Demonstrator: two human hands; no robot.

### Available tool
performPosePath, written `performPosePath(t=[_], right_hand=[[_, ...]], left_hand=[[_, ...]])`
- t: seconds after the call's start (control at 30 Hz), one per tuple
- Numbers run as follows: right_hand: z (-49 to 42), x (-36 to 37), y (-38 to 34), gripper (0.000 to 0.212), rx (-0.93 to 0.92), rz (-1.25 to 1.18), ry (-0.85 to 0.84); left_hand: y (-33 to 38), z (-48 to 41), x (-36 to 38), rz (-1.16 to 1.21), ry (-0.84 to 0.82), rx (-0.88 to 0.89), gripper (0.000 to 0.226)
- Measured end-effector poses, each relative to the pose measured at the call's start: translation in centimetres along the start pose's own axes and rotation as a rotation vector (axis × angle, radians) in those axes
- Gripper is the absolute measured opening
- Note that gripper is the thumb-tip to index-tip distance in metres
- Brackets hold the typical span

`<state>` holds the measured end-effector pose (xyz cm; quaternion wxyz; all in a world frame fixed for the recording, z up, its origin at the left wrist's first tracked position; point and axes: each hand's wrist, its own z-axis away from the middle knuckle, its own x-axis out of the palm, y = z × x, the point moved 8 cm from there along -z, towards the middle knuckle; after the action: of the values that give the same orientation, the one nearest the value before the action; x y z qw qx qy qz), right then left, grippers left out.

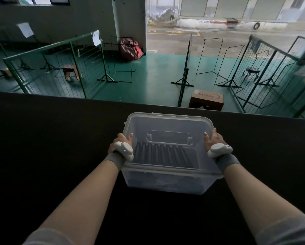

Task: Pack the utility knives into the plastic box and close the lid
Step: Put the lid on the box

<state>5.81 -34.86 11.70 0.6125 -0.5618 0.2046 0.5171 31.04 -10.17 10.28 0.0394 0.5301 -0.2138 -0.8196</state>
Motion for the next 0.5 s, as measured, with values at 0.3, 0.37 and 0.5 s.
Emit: performPosePath(t=[0.3,0.37,0.5], right_hand=[[0.8,-0.2,0.0,0.065,-0.033,0.118,0.116],[0.7,0.1,0.0,0.065,-0.014,0.109,0.083],[1.1,0.3,0.2,0.069,0.019,0.165,0.002]], left_hand=[[0.7,0.2,0.3,-0.044,0.010,0.184,0.060],[0.6,0.1,0.1,-0.084,0.003,0.155,0.061],[0.4,0.3,-0.3,-0.225,-0.015,0.150,0.064]])
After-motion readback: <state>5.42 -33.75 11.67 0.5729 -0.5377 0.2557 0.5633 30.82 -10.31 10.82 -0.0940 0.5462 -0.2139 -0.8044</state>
